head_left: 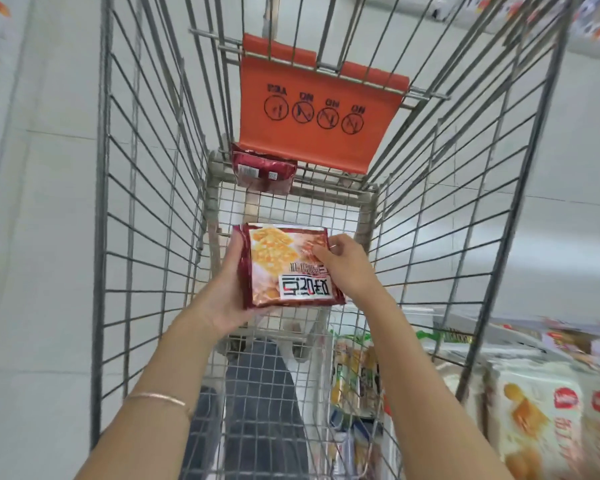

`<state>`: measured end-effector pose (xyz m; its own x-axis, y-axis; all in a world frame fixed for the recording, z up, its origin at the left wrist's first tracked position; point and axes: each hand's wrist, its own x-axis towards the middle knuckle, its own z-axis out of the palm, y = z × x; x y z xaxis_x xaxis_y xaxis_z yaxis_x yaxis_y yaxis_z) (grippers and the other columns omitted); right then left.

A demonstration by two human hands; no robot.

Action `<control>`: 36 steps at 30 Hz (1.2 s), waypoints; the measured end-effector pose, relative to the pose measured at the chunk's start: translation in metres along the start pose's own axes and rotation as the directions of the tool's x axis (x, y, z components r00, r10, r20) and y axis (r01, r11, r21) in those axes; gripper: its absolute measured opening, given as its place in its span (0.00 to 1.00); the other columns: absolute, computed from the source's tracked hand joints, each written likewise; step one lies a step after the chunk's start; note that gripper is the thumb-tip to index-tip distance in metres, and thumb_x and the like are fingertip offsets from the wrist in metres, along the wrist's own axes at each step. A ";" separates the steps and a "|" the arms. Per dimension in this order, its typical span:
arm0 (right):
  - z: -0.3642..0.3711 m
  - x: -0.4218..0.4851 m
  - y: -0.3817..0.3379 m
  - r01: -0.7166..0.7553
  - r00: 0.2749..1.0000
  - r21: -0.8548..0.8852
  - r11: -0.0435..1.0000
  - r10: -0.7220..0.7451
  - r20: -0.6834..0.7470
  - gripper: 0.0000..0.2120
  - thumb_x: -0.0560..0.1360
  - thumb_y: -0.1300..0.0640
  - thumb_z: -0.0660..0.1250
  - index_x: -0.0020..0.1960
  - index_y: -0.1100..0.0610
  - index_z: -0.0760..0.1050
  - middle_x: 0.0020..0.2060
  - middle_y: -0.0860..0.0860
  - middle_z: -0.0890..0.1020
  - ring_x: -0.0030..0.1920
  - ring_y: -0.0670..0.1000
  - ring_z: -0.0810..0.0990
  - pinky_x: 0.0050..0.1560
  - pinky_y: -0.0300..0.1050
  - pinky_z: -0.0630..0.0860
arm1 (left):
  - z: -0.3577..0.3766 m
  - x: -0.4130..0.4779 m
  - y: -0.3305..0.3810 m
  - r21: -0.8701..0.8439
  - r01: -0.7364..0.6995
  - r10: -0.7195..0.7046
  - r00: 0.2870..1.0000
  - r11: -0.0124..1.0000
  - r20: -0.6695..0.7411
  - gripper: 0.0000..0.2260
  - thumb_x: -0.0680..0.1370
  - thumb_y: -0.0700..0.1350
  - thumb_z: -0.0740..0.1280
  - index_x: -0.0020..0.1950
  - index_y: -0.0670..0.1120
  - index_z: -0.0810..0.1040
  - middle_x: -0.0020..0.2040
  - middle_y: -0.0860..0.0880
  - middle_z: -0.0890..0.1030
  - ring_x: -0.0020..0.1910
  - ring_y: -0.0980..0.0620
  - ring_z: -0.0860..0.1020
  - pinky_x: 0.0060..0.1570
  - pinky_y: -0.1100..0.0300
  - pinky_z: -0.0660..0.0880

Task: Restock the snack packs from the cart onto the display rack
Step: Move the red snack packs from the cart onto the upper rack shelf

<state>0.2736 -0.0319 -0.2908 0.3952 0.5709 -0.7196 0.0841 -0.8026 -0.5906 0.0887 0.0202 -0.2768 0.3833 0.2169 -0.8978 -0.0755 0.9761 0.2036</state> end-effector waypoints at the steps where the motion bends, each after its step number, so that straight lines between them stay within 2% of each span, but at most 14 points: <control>1: 0.006 0.002 0.005 -0.057 0.998 0.070 0.996 0.059 -0.027 0.08 0.79 0.54 0.68 0.52 0.58 0.73 0.47 0.56 0.84 0.47 0.58 0.84 0.51 0.57 0.82 | -0.004 0.000 -0.005 -0.030 -0.057 0.056 0.998 0.998 -0.024 0.30 0.69 0.62 0.69 0.66 0.45 0.76 0.61 0.39 0.82 0.58 0.41 0.81 0.58 0.43 0.77; 3: 0.016 0.000 0.013 -0.190 0.978 0.330 0.925 0.209 -0.022 0.10 0.79 0.58 0.69 0.54 0.65 0.75 0.47 0.59 0.85 0.46 0.57 0.85 0.48 0.55 0.83 | -0.009 0.003 -0.014 -0.019 -0.200 0.199 0.978 0.980 -0.059 0.34 0.68 0.48 0.76 0.72 0.44 0.70 0.63 0.41 0.81 0.60 0.43 0.80 0.64 0.43 0.75; 5: 0.025 -0.009 0.019 -0.330 0.943 0.540 0.774 0.299 0.146 0.13 0.78 0.61 0.70 0.58 0.70 0.76 0.50 0.62 0.85 0.48 0.59 0.86 0.46 0.52 0.84 | -0.006 0.005 -0.019 0.104 -0.286 0.295 0.952 0.953 -0.087 0.37 0.68 0.44 0.78 0.75 0.51 0.67 0.63 0.45 0.81 0.60 0.45 0.81 0.61 0.42 0.77; 7: 0.029 -0.022 0.023 -0.406 0.913 0.489 0.772 0.319 0.255 0.19 0.77 0.59 0.72 0.62 0.71 0.75 0.53 0.64 0.84 0.52 0.60 0.85 0.54 0.54 0.82 | -0.002 0.009 -0.019 0.242 -0.340 0.386 0.906 0.909 -0.175 0.35 0.71 0.39 0.77 0.73 0.56 0.67 0.60 0.47 0.83 0.54 0.47 0.84 0.52 0.44 0.82; 11: 0.012 -0.025 0.023 -0.116 0.984 0.194 0.974 0.140 -0.113 0.40 0.73 0.47 0.76 0.76 0.56 0.59 0.69 0.51 0.70 0.65 0.52 0.72 0.65 0.53 0.72 | -0.002 0.002 -0.001 0.479 -0.277 0.366 0.925 0.833 -0.102 0.27 0.76 0.34 0.68 0.67 0.59 0.71 0.52 0.48 0.84 0.42 0.50 0.85 0.37 0.55 0.82; 14: -0.012 -0.021 0.010 0.031 0.987 0.236 0.971 -0.067 0.146 0.41 0.68 0.43 0.78 0.76 0.45 0.63 0.66 0.44 0.74 0.64 0.48 0.76 0.63 0.51 0.76 | -0.008 -0.006 0.013 0.669 -0.111 0.071 0.994 0.735 0.086 0.24 0.76 0.36 0.68 0.67 0.59 0.74 0.49 0.44 0.86 0.44 0.46 0.85 0.41 0.54 0.80; 16: -0.019 -0.015 0.005 -0.013 0.962 0.232 0.973 -0.051 0.267 0.26 0.68 0.45 0.77 0.64 0.52 0.80 0.54 0.50 0.85 0.54 0.54 0.84 0.56 0.50 0.81 | -0.010 -0.004 0.015 0.635 -0.086 0.034 0.995 0.768 0.093 0.21 0.76 0.41 0.70 0.66 0.57 0.75 0.49 0.43 0.86 0.46 0.44 0.85 0.45 0.50 0.80; 19: -0.010 -0.009 0.008 -0.042 0.998 0.369 0.929 0.018 0.067 0.10 0.75 0.50 0.74 0.48 0.57 0.84 0.45 0.56 0.87 0.46 0.57 0.86 0.51 0.52 0.83 | -0.012 0.002 0.010 0.244 -0.199 0.201 0.979 0.949 0.014 0.16 0.77 0.54 0.68 0.61 0.48 0.79 0.50 0.44 0.84 0.51 0.44 0.82 0.57 0.45 0.78; 21: 0.003 -0.005 0.017 -0.030 0.999 0.377 0.926 0.041 -0.021 0.12 0.75 0.47 0.73 0.46 0.57 0.82 0.46 0.56 0.87 0.49 0.59 0.86 0.53 0.56 0.81 | -0.011 0.004 0.002 0.131 -0.242 0.241 0.970 0.961 0.023 0.21 0.77 0.56 0.67 0.64 0.46 0.78 0.57 0.42 0.83 0.58 0.42 0.81 0.60 0.43 0.77; 24: 0.012 0.003 0.018 -0.105 0.984 0.171 0.980 0.078 0.159 0.12 0.79 0.52 0.70 0.45 0.62 0.75 0.49 0.60 0.85 0.52 0.61 0.84 0.55 0.55 0.81 | -0.015 0.006 -0.011 0.150 -0.250 0.268 0.957 0.957 -0.114 0.23 0.73 0.49 0.72 0.66 0.46 0.75 0.57 0.44 0.84 0.57 0.43 0.82 0.56 0.45 0.79; 26: 0.013 0.016 0.008 -0.034 0.986 -0.066 0.997 0.044 0.159 0.11 0.79 0.56 0.69 0.54 0.64 0.78 0.56 0.60 0.82 0.53 0.53 0.81 0.50 0.42 0.76 | -0.025 0.007 -0.017 0.142 -0.256 0.284 0.928 0.956 -0.241 0.18 0.77 0.45 0.71 0.66 0.46 0.75 0.57 0.44 0.84 0.56 0.44 0.83 0.53 0.47 0.80; 29: 0.018 0.052 -0.023 0.135 0.987 -0.229 0.964 -0.151 -0.053 0.21 0.80 0.60 0.65 0.71 0.61 0.71 0.70 0.54 0.75 0.57 0.49 0.77 0.50 0.31 0.66 | -0.039 0.007 -0.027 0.083 -0.266 0.278 0.889 0.960 -0.365 0.14 0.80 0.41 0.68 0.66 0.44 0.77 0.57 0.43 0.84 0.56 0.45 0.82 0.49 0.49 0.80; 32: 0.034 0.095 -0.053 0.206 0.965 -0.213 0.955 -0.234 -0.116 0.25 0.79 0.56 0.68 0.73 0.62 0.68 0.71 0.56 0.73 0.66 0.55 0.75 0.64 0.44 0.71 | -0.043 0.007 -0.037 0.093 -0.279 0.292 0.865 0.956 -0.409 0.13 0.80 0.42 0.68 0.65 0.45 0.78 0.55 0.45 0.84 0.56 0.45 0.82 0.52 0.48 0.79; 36: 0.065 0.136 -0.061 0.192 0.967 -0.141 0.971 -0.211 -0.140 0.22 0.67 0.53 0.80 0.55 0.53 0.72 0.57 0.54 0.81 0.58 0.56 0.80 0.60 0.54 0.77 | -0.044 0.008 -0.039 0.055 -0.286 0.280 0.851 0.957 -0.444 0.13 0.80 0.42 0.68 0.64 0.46 0.78 0.56 0.46 0.84 0.55 0.47 0.82 0.52 0.49 0.79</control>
<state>0.2627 0.1060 -0.3762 0.4925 0.6976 -0.5204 0.2866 -0.6946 -0.6598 0.0543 -0.0153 -0.3090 -0.1040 0.4623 -0.8806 -0.1317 0.8712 0.4729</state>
